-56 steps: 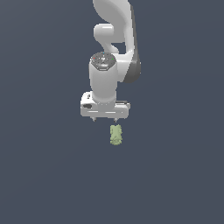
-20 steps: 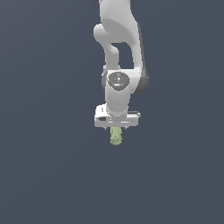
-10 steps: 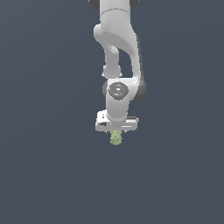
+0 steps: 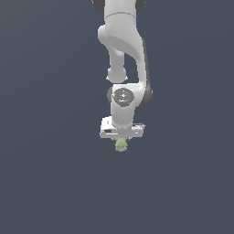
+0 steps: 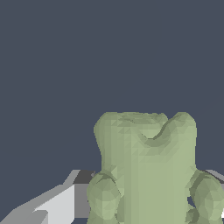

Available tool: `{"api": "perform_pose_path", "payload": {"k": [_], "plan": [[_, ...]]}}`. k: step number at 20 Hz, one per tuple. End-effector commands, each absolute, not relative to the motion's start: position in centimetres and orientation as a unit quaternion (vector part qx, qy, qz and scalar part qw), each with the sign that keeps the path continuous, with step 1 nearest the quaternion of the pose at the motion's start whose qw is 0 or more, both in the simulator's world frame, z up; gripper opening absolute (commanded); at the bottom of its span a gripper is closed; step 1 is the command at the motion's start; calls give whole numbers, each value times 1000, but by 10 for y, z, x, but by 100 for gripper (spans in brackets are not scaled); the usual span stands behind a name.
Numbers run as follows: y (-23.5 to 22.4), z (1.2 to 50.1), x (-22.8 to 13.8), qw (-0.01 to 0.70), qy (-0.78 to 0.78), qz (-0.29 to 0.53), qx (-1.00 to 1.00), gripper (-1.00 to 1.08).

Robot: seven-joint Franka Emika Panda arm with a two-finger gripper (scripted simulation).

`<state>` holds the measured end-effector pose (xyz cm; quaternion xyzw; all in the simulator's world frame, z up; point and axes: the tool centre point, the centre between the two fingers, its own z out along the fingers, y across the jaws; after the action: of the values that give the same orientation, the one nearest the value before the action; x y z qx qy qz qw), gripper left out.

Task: Pick up the object and move it to a goal position.

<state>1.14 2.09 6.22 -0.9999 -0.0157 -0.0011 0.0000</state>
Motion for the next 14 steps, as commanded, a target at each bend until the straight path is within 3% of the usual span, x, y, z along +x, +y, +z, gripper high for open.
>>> {"api": "perform_pose_path", "payload": {"k": [1,14], "plan": [[21,61,11,0,-16,0,-1000,-100],[31,80,4,0,-16,-1,-1000,-100]]}}
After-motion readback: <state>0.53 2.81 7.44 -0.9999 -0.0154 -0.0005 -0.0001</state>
